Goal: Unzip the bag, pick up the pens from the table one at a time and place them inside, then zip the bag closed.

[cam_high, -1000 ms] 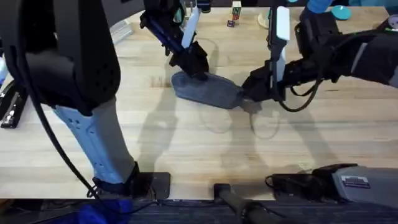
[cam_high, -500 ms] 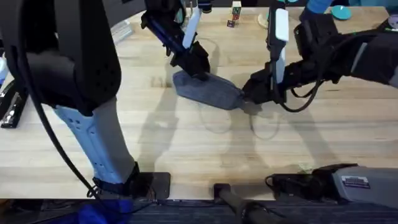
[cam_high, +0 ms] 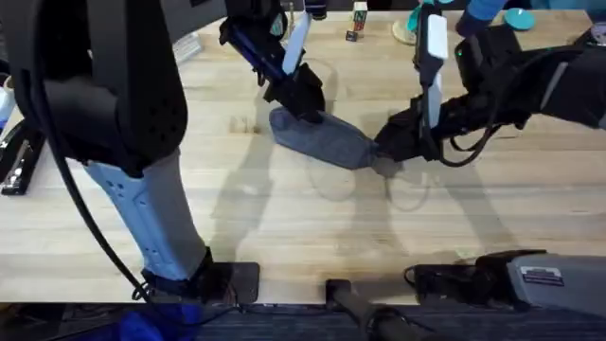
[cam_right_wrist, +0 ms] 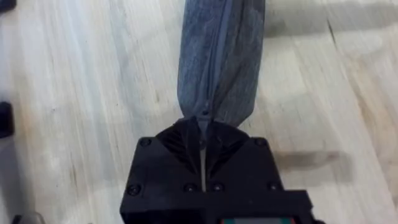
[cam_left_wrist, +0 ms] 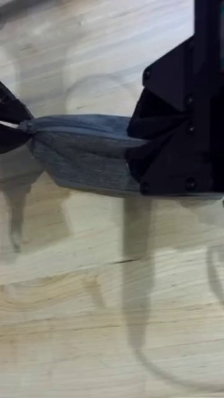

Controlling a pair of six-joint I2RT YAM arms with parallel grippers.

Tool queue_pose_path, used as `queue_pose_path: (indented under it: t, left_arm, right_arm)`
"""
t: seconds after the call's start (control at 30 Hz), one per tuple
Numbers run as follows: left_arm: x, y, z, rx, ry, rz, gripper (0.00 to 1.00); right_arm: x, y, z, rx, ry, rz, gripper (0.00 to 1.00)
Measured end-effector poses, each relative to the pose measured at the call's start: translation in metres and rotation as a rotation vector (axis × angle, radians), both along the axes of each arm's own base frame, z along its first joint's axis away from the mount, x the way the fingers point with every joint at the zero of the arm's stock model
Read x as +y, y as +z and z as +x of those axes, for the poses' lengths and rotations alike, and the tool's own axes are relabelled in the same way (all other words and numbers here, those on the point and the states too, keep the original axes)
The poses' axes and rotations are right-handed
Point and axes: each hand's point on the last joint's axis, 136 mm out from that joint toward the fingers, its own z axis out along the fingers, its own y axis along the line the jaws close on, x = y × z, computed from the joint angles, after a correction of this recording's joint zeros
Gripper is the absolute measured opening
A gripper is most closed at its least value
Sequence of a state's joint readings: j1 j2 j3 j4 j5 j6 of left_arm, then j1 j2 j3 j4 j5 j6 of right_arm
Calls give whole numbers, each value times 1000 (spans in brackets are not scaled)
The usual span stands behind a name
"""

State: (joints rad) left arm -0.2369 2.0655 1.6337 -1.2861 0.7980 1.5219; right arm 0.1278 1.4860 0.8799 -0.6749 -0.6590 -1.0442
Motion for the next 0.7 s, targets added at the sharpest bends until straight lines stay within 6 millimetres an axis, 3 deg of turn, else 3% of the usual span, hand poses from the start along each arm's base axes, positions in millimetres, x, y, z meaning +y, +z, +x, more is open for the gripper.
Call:
queue_pose_path:
  t: [0.7]
  left_arm:
    - [-11,4,-6,15,-15,-33,41]
  right_arm:
    - [-17,-4,-23,142,-38,-64,34]
